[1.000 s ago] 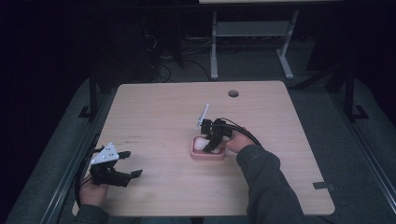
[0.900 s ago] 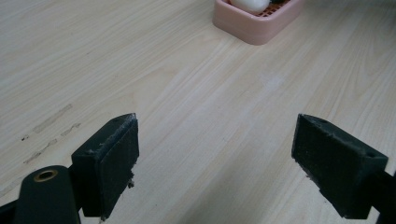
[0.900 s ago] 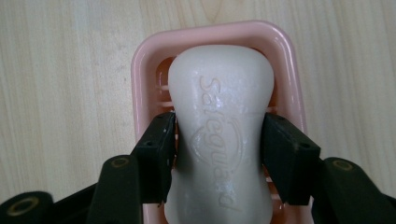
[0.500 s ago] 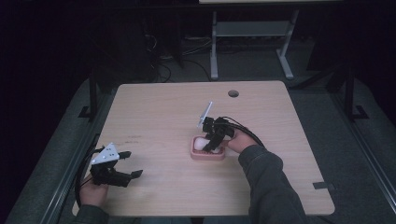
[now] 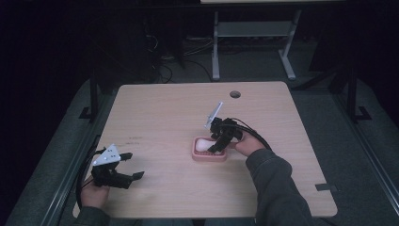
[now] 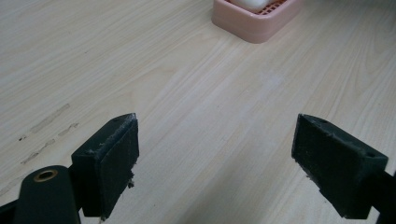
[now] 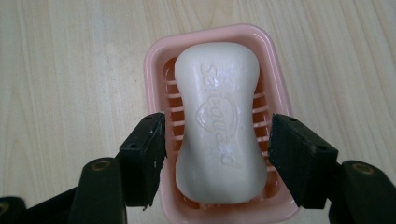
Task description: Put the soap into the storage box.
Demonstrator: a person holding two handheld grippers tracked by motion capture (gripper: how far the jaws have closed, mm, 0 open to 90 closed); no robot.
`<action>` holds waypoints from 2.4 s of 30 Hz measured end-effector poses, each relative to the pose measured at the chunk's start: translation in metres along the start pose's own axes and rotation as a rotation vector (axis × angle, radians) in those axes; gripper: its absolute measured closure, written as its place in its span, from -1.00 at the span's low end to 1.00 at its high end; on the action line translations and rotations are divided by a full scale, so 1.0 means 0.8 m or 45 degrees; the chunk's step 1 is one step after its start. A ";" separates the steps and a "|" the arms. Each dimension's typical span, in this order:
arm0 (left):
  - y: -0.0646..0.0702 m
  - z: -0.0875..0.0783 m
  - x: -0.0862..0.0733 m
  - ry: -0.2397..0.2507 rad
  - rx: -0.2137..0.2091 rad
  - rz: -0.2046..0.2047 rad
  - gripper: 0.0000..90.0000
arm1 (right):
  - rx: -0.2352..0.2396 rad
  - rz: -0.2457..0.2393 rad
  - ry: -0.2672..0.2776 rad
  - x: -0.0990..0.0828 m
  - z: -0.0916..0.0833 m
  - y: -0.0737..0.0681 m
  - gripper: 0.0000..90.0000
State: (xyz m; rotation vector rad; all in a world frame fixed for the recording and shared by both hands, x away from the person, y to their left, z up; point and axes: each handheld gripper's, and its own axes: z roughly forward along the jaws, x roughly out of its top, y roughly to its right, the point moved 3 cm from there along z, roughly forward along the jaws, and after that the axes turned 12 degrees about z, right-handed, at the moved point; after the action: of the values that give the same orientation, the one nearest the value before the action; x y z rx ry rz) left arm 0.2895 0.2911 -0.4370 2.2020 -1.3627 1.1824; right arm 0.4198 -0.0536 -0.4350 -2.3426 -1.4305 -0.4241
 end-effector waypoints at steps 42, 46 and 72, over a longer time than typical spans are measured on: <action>0.001 0.002 0.000 -0.010 -0.003 0.007 -0.67 | -0.059 0.058 0.049 -0.045 -0.043 -0.005 -0.27; 0.001 0.002 0.000 -0.009 -0.003 0.007 -0.67 | -0.061 0.073 0.068 -0.056 -0.043 -0.003 -0.27; 0.002 0.003 0.000 -0.022 -0.008 0.006 -0.67 | -0.075 0.134 0.096 -0.095 -0.056 -0.004 -0.30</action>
State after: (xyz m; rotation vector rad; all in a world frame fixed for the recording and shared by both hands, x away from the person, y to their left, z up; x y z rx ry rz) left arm 0.2893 0.2886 -0.4386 2.2112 -1.3771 1.1620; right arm 0.3807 -0.1322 -0.4273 -2.4082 -1.2708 -0.5256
